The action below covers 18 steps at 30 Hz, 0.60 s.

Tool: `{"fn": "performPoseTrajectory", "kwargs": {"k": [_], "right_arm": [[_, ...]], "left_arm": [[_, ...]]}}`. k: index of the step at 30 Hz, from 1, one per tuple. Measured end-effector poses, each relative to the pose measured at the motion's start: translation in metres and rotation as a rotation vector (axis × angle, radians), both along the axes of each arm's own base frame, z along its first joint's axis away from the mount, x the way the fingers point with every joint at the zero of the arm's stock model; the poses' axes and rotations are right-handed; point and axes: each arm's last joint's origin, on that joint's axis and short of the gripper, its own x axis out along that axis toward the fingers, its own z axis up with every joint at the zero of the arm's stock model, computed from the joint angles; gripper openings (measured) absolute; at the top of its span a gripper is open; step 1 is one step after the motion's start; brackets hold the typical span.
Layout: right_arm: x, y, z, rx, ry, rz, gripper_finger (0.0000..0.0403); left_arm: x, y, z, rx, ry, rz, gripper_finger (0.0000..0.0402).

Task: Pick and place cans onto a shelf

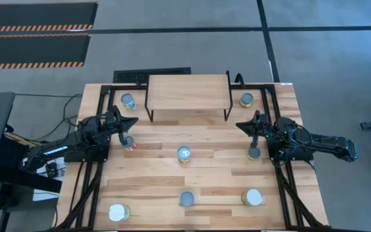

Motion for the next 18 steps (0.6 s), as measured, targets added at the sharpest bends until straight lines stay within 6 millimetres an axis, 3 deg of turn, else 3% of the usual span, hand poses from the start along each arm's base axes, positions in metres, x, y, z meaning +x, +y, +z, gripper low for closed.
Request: {"fn": "performPoseTrajectory", "kwargs": {"k": [18], "right_arm": [[-0.0005, -0.0018, 0.0077, -0.024, -0.076, -0.028, 0.0027]], "left_arm": [[0.0000, 0.0000, 0.0000, 0.000, 0.000, 0.000, 0.0000]]}}
